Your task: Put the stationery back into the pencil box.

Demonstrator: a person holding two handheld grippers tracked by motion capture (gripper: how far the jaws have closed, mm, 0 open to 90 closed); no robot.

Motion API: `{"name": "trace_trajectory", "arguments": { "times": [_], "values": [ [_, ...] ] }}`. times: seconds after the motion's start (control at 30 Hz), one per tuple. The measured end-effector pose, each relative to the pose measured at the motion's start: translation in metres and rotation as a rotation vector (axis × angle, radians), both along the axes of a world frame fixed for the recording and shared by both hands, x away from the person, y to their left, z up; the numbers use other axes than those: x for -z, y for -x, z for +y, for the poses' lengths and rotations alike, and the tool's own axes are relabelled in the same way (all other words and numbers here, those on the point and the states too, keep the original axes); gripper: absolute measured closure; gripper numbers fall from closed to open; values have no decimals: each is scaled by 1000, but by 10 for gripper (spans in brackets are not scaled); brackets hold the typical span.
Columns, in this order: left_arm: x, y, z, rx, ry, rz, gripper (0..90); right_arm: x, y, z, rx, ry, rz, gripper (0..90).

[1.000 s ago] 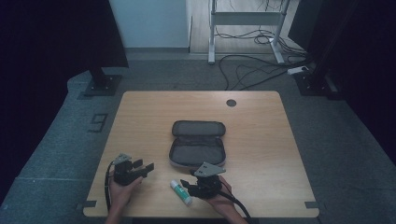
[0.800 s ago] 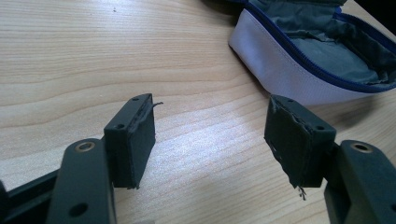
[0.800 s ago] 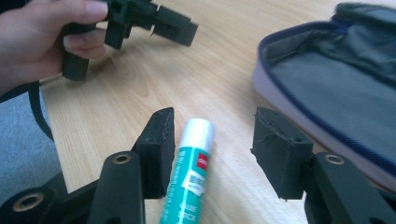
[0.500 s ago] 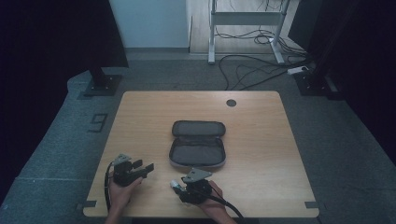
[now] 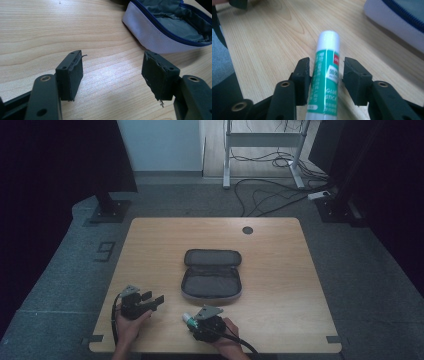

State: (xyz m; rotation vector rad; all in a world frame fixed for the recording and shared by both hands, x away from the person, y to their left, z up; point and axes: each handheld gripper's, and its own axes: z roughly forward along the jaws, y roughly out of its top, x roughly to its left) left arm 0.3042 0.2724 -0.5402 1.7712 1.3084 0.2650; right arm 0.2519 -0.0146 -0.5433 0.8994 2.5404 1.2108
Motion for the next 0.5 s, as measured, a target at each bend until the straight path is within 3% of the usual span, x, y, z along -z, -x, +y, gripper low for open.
{"name": "trace_trajectory", "arguments": {
  "times": [0.2,0.5],
  "values": [
    [0,0,0,1,0,0,337,4,3,-1,14,33,-13,633],
    [0,0,0,4,0,1,338,1,3,-3,13,27,-10,645]
  ]
}}
